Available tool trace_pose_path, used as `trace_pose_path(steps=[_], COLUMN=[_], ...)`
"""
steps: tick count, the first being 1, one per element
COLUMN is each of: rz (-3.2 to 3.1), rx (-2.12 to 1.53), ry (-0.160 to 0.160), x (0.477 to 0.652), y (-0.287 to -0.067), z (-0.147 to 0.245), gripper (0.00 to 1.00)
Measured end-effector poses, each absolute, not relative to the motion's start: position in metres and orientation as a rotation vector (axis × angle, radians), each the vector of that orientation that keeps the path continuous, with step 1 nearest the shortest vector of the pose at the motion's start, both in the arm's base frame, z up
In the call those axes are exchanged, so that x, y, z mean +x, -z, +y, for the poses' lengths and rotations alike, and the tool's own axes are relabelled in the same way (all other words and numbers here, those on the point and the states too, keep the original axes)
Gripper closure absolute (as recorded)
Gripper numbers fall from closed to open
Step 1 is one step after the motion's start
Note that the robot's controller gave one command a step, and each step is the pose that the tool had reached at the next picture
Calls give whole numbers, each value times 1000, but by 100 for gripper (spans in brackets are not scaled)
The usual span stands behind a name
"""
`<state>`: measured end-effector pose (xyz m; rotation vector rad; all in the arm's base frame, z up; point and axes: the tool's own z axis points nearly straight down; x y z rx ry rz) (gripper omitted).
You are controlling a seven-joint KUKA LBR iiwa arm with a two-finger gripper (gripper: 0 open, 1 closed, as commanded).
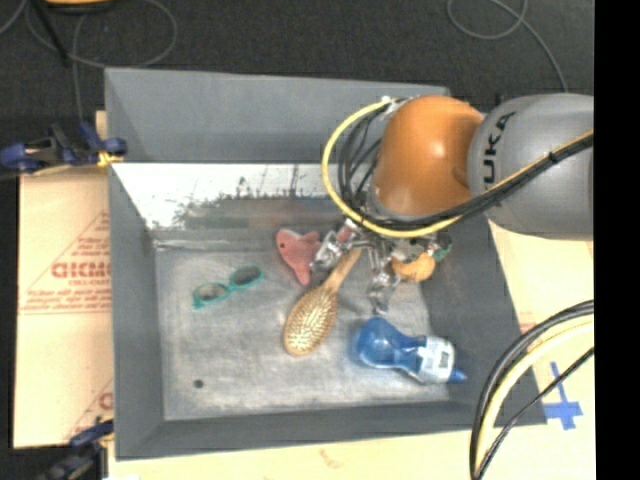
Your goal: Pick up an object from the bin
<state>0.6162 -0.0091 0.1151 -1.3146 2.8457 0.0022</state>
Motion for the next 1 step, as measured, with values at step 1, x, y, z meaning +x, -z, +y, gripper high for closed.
trace_pose_path(steps=[1], rz=[2533], rx=[-1835], ry=[10], x=[631], y=[-76], z=[-10], gripper=[100])
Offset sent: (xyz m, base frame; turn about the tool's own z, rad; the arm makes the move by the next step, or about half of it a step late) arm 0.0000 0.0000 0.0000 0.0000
